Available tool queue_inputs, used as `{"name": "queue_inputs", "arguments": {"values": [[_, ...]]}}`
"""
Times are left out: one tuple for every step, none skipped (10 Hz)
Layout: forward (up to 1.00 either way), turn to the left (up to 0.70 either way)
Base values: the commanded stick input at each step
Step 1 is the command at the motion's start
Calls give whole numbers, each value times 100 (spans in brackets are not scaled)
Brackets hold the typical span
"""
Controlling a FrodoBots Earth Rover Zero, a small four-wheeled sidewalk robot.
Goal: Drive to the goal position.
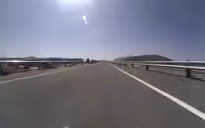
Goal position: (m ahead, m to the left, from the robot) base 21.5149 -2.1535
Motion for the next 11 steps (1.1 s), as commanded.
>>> {"name": "queue_inputs", "arguments": {"values": [[100, 0], [100, 0], [100, 0], [100, 0], [100, 0], [100, 0], [100, 0], [100, 0], [100, 0], [100, 0], [100, 0]]}}
